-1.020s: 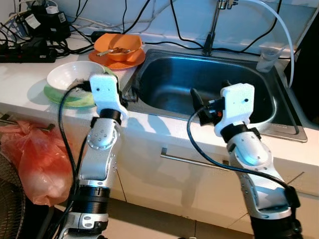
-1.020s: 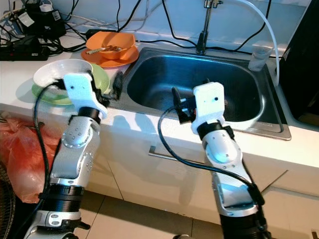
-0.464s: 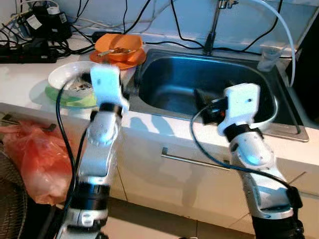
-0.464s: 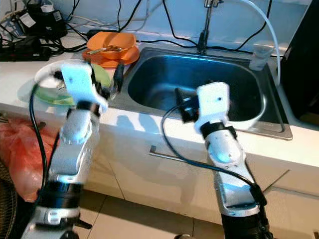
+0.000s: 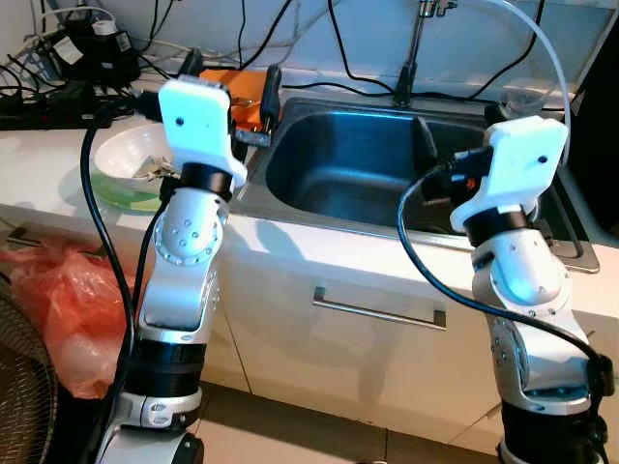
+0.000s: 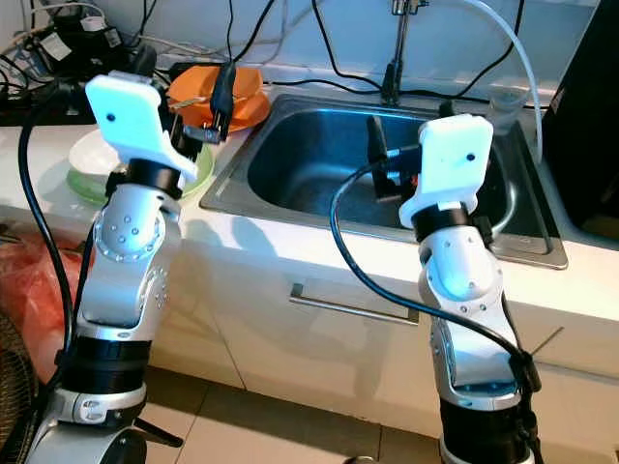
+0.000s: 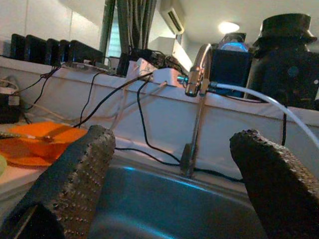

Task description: Kitchen organization

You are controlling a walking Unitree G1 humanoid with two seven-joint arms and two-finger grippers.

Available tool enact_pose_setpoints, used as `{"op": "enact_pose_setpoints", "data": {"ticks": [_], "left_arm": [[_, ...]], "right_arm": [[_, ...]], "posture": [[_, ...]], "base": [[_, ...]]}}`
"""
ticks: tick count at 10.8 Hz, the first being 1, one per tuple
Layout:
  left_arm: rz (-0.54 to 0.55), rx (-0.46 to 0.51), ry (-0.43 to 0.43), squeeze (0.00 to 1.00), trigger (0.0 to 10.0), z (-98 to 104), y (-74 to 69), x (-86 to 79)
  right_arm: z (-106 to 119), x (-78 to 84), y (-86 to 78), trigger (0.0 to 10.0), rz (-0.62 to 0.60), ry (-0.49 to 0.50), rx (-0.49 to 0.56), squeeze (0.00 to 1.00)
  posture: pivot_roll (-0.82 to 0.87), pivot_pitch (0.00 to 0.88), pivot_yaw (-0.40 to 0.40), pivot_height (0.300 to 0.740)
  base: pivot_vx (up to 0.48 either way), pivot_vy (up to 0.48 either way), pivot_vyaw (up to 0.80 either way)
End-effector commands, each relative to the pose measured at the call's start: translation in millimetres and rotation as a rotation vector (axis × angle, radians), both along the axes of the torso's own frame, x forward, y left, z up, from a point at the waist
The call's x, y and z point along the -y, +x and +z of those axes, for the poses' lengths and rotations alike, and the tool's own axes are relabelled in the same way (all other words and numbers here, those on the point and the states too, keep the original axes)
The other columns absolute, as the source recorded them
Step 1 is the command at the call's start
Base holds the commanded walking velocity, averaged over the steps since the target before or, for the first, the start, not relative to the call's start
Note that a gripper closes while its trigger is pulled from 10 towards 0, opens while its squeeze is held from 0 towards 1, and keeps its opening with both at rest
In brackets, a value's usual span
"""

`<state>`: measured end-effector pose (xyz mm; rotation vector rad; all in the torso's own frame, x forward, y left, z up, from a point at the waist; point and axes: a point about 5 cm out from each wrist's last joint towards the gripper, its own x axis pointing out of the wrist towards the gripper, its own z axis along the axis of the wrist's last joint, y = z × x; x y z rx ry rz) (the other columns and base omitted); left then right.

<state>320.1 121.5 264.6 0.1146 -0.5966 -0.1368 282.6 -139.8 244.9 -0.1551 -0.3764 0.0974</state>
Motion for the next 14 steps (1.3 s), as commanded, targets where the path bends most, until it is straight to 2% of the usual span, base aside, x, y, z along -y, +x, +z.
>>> {"op": "enact_pose_setpoints", "data": {"ticks": [1,7,12,14], "left_arm": [[-0.011,0.003,-0.005,0.00,10.0,2.6,-0.5,0.7],[-0.033,0.009,-0.026,0.00,10.0,7.9,2.5,5.0],[-0.061,0.007,-0.050,0.00,10.0,4.2,-1.9,6.5],[-0.008,-0.012,-0.036,0.00,10.0,-0.5,-0.1,2.4]], "right_arm": [[0.4,-1.3,-0.9,10.0,0.001,0.000,-0.002,0.00],[2.3,-3.9,-3.0,10.0,0.005,-0.013,0.006,0.00],[-1.1,-5.9,-4.4,10.0,0.013,-0.024,-0.010,0.00],[-2.4,-7.5,-4.4,10.0,0.026,-0.028,-0.020,0.00]], "posture": [[-0.10,0.000,0.047,0.740],[-0.11,0.000,0.053,0.740],[-0.12,0.000,0.047,0.740],[-0.11,0.000,0.047,0.740]], "base": [[0.480,0.000,0.00],[0.474,0.000,0.00],[0.000,0.000,0.00],[0.000,0.000,0.00]]}}
